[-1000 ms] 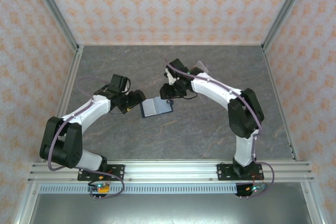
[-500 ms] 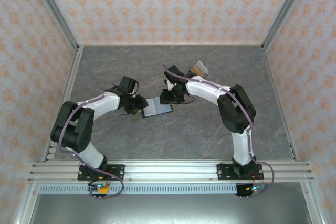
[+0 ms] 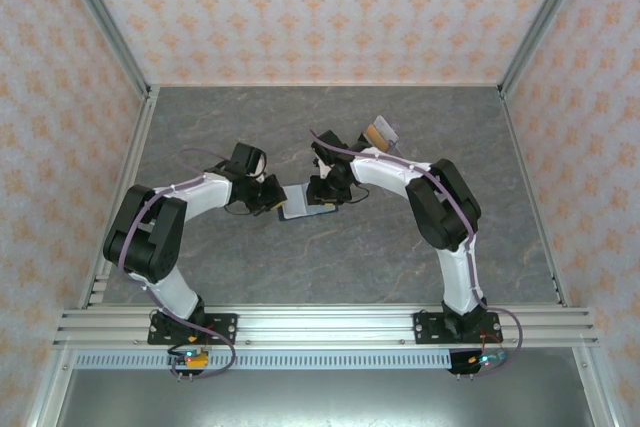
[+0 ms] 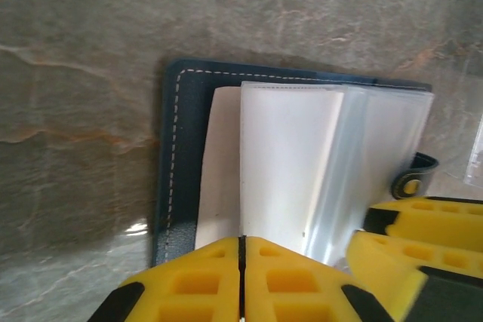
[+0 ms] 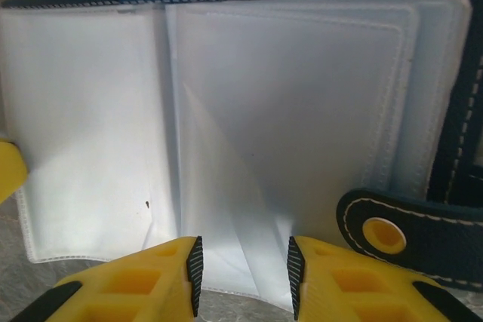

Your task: Take the credit cards out of the card holder

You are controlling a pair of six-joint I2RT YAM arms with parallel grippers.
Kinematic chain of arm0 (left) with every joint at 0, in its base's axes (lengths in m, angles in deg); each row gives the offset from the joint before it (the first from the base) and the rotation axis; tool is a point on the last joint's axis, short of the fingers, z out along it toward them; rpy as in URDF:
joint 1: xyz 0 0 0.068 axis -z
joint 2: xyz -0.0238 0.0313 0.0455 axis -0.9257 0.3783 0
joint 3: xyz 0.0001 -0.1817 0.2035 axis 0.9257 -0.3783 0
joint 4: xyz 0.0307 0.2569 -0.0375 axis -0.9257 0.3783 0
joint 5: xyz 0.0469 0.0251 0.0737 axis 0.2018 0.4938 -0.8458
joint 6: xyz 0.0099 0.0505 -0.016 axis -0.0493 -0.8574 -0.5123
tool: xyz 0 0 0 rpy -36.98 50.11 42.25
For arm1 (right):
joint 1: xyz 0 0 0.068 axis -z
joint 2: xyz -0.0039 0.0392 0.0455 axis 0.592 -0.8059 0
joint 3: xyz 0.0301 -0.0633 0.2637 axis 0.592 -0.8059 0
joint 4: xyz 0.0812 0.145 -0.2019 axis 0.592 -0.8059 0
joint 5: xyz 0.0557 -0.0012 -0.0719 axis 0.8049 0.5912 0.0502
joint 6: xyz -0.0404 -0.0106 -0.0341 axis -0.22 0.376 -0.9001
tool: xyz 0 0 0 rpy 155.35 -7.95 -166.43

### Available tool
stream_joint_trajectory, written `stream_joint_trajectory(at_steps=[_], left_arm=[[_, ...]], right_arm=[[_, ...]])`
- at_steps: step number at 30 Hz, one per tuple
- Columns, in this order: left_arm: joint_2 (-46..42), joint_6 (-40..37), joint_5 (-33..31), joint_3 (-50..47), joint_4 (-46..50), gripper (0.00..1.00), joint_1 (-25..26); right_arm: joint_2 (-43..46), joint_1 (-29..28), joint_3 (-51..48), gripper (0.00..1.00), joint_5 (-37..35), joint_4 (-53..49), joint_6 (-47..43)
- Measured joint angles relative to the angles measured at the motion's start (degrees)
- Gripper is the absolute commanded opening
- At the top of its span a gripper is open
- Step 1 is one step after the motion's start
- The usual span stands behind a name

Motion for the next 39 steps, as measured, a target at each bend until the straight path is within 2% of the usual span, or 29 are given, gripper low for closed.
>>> stream_joint_trajectory(at_steps=[11, 14, 18, 20, 24, 29, 32, 34, 39], left_arm=[[2.25, 0.0, 5.29, 1.9, -3.52, 0.07, 0.39], [2.25, -0.46, 5.55, 3.02, -3.06, 0.14, 0.39], [1.29, -2.38, 4.0, 5.11, 0.22, 0.29, 0.35], [-0.44, -3.69, 2.21, 5.66, 3.1, 0.39, 0.09], [-6.97, -6.14, -4.04, 6.86, 10.25, 0.58, -1.99], [-16.0, -8.81, -14.36, 7.91, 16.59, 0.86, -5.53], [-20.65, -10.25, -22.29, 7.91, 19.71, 1.0, -7.1], [-23.45, -11.54, -27.17, 7.87, 21.03, 1.0, -7.69], [-31.15, -14.75, -38.77, 4.59, 20.59, 1.0, -8.5]], right_arm=[[-0.02, 0.0, -0.24, 0.36, 0.63, 0.55, 1.05], [0.02, 0.0, -0.37, 0.37, 0.59, 0.85, 1.4], [2.49, -0.04, -2.69, 0.53, -0.57, 2.47, 2.23], [5.25, -0.04, -4.37, 0.58, -1.99, 3.08, 2.89], [13.81, 0.42, -6.8, 0.66, -6.47, 4.79, 3.52], [25.33, 4.04, -9.66, 0.77, -17.05, 8.02, 3.52], [31.63, 8.41, -12.79, 0.9, -24.59, 8.81, 3.8], [35.32, 11.87, -14.97, 1.0, -29.44, 9.16, 3.87], [43.08, 18.69, -20.2, 0.99, -41.09, 10.19, 2.54]])
